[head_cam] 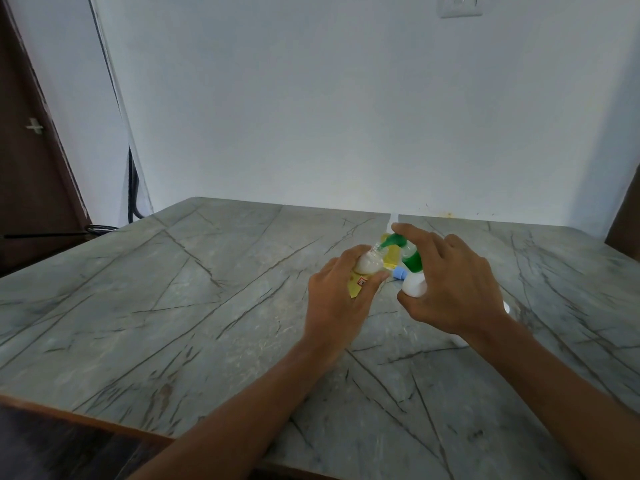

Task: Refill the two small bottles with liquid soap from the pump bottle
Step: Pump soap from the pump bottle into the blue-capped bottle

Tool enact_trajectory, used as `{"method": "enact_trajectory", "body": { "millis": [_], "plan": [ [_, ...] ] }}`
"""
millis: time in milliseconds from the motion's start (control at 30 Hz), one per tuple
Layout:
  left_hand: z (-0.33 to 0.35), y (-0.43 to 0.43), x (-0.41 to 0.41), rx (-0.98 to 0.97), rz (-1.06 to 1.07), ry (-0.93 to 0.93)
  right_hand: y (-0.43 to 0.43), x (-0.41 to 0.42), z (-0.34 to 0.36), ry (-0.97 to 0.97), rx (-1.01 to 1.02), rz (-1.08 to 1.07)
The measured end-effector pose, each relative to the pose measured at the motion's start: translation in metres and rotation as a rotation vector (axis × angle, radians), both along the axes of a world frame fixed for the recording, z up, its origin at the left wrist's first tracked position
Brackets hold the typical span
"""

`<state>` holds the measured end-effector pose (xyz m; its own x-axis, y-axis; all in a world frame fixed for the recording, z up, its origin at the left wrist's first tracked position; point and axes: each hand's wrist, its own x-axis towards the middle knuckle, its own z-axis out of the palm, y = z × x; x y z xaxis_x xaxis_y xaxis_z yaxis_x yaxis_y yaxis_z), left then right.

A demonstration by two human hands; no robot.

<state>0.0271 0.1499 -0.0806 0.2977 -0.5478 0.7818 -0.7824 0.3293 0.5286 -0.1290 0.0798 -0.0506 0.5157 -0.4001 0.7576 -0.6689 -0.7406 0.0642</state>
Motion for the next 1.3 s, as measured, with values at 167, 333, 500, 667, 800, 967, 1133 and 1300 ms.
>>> {"method": "enact_trajectory", "body": {
  "millis": [167, 333, 500, 667, 800, 967, 1133, 1300],
  "plan": [
    [-0.004, -0.0024, 0.0001, 0.033, 0.001, -0.031, -0.0021, -0.0005, -0.0018, -0.015, 0.016, 0.018],
    [-0.0048, -0.0025, -0.0004, 0.028, -0.009, -0.061, -0.0034, -0.0017, -0.0021, -0.033, 0.007, 0.027],
    [-0.0052, -0.0011, -0.001, 0.031, -0.026, -0.068, -0.0053, -0.0004, -0.0025, -0.031, 0.023, 0.028],
    [-0.004, -0.0023, -0.0002, 0.018, -0.008, -0.031, -0.0035, 0.0001, -0.0022, -0.01, 0.031, 0.012],
    [-0.003, -0.0027, 0.0004, 0.03, -0.001, -0.007, 0.0011, -0.0017, -0.0009, 0.008, 0.011, -0.01],
    [-0.0022, -0.0026, -0.0006, 0.03, -0.002, 0.002, 0.0021, -0.0025, -0.0007, 0.007, 0.009, -0.01],
    [-0.0026, -0.0025, -0.0002, 0.02, -0.008, 0.007, -0.0004, -0.0008, -0.0004, 0.013, 0.024, -0.009],
    [-0.0016, -0.0009, -0.0009, 0.002, -0.022, 0.005, -0.0022, -0.0009, 0.0002, 0.014, 0.037, -0.005]
  ]
}}
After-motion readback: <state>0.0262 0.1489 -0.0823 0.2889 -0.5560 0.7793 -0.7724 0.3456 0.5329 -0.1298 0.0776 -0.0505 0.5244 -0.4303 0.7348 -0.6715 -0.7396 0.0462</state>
